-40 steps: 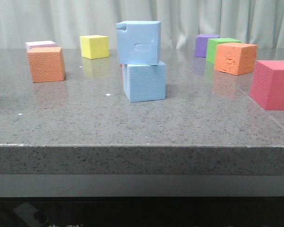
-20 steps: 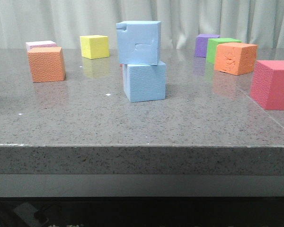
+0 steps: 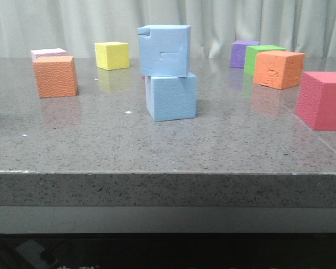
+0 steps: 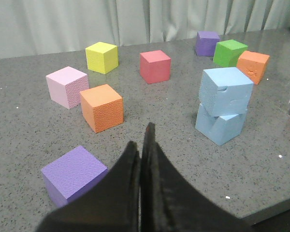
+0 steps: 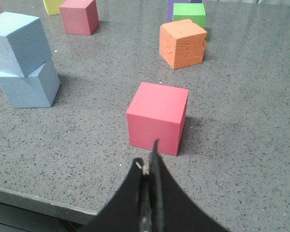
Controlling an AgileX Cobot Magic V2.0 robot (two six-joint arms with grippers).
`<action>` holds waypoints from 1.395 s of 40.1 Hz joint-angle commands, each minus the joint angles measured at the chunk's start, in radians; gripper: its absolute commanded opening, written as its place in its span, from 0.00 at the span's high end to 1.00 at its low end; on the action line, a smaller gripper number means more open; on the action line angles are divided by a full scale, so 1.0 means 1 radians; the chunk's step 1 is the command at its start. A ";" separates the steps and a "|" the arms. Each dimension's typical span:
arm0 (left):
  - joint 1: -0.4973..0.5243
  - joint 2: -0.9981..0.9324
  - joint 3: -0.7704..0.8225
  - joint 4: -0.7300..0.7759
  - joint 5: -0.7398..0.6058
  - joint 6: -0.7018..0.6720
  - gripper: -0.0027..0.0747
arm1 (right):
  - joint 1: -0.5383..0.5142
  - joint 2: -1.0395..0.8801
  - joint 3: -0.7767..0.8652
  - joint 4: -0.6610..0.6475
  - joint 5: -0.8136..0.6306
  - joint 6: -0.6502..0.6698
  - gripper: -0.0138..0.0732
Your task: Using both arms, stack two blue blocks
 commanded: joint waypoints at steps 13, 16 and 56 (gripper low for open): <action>0.254 -0.151 0.214 -0.227 -0.277 0.124 0.99 | -0.006 0.004 -0.026 -0.009 -0.077 -0.006 0.96; 0.325 -0.220 0.289 -0.244 -0.321 0.124 0.99 | -0.006 0.004 -0.026 -0.009 -0.077 -0.006 0.96; 0.464 -0.430 0.676 -0.247 -0.440 0.124 0.99 | -0.006 0.004 -0.026 -0.009 -0.075 -0.006 0.96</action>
